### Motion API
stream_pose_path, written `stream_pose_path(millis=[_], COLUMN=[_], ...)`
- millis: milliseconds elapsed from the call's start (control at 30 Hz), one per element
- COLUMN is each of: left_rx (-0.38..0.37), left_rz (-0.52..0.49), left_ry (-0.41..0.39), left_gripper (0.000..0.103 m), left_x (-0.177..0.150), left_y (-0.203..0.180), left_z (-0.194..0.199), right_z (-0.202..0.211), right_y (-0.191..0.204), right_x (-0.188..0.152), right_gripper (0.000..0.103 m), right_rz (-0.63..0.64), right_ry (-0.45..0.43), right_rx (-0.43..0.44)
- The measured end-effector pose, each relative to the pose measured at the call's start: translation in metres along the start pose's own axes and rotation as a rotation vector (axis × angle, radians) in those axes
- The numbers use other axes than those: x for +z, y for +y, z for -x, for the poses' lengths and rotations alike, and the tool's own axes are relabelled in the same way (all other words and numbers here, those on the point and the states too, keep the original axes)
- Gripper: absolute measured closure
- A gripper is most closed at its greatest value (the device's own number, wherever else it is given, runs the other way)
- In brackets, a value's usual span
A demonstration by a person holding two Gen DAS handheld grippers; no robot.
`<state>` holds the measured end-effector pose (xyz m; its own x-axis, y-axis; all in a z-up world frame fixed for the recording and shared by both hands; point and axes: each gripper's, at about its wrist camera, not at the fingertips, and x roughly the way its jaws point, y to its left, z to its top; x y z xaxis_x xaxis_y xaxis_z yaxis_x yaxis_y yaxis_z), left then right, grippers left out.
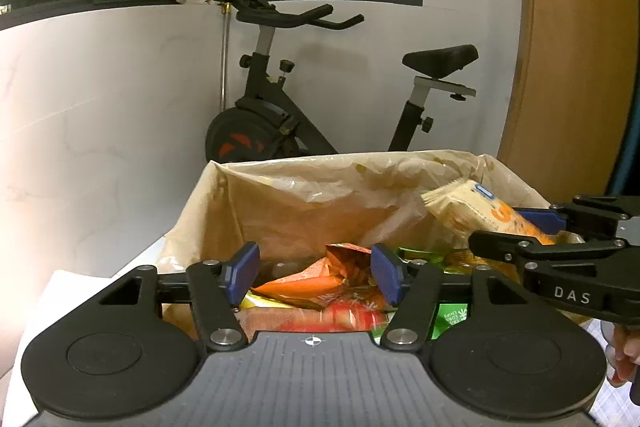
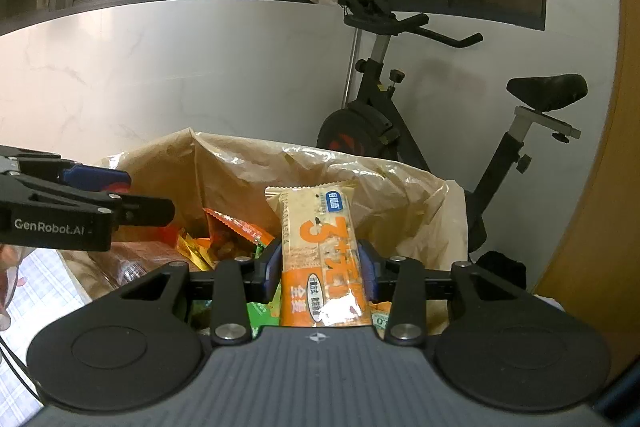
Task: Organize snacks
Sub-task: 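Open both tools to drop the packets into the box, then lower both tools back to the snack pile in front of the box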
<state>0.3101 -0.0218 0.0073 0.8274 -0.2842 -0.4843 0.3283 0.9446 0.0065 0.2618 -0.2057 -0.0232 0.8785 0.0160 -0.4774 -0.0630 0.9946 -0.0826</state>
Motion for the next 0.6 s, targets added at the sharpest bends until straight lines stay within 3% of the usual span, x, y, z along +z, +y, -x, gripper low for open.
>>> stream_pose_path(millis=[100, 200, 600], left_rx=[0.016, 0.014, 0.009], left_rz=[-0.008, -0.011, 0.002], left_ry=[-0.013, -0.027, -0.058], left_gripper=[0.036, 0.036, 0.036], left_x=[-0.001, -0.003, -0.034], left_y=[0.003, 0.005, 0.004], left_z=[0.009, 0.022, 0.069], right_z=[0.011, 0.026, 0.076], right_y=[0.003, 0.005, -0.014], right_x=[-0.001, -0.006, -0.024], right_gripper=[0.059, 0.051, 0.051], right_rz=[0.013, 0.003, -0.086], right_ry=[-0.027, -0.058, -0.109], right_rx=[-0.015, -0.003, 0.014])
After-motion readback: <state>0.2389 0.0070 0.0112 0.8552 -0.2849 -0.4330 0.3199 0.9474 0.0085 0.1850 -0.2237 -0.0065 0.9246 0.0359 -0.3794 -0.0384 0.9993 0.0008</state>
